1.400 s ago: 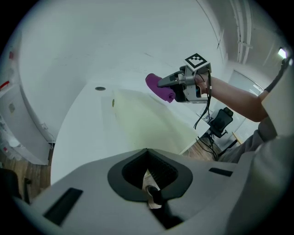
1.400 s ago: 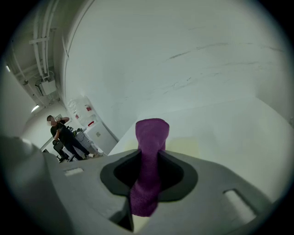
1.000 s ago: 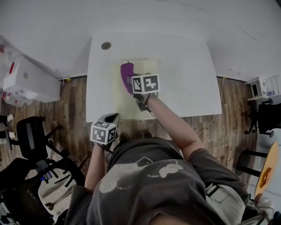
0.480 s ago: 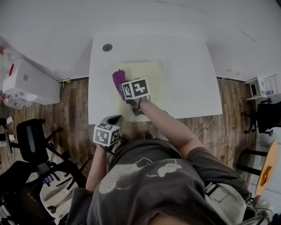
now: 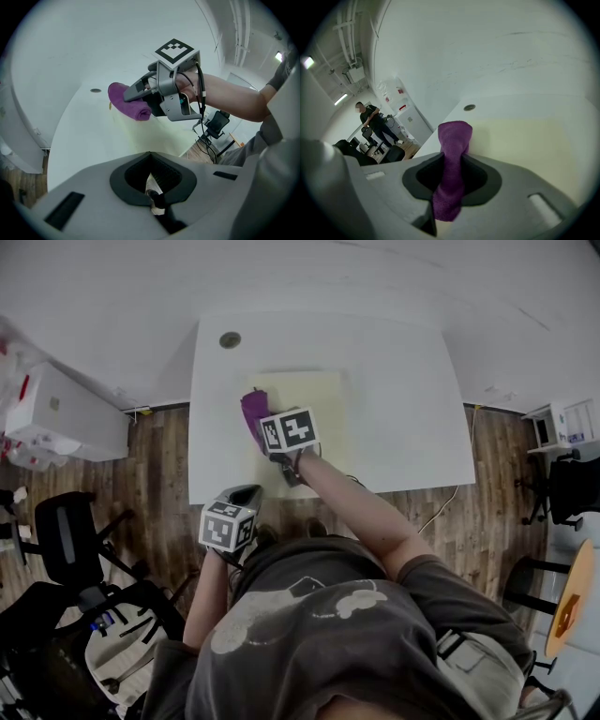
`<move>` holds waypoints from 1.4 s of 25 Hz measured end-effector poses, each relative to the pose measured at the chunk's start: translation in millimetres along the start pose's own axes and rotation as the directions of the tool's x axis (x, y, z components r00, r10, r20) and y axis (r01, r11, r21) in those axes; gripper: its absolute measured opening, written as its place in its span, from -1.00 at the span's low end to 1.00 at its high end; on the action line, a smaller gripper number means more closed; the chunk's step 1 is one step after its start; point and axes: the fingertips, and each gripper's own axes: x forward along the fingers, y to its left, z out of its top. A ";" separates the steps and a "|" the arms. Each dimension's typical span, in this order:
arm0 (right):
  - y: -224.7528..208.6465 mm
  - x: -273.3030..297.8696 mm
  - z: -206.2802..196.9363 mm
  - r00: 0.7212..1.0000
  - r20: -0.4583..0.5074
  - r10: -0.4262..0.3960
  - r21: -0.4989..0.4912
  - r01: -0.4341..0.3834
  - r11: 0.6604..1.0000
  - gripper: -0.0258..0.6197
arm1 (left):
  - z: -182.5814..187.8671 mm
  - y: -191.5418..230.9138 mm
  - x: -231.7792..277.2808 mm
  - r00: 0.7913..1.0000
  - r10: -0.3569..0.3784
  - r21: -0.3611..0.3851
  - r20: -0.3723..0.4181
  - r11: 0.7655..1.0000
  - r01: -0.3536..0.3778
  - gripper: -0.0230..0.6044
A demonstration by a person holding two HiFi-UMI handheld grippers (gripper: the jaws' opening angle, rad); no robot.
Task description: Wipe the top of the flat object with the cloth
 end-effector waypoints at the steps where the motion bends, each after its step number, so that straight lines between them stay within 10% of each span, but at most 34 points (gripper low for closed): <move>1: -1.2 -0.2 -0.4 1.000 0.001 -0.002 0.000 0.002 1.000 -0.63 | -0.3 0.4 0.2 1.000 0.001 -0.001 0.000 1.000 -0.001 -0.93; 35: -91.1 -57.2 -25.9 0.992 0.028 -0.124 0.102 0.121 0.987 -0.63 | -0.8 0.0 0.6 1.000 0.028 -0.010 -0.008 1.000 -0.028 -0.93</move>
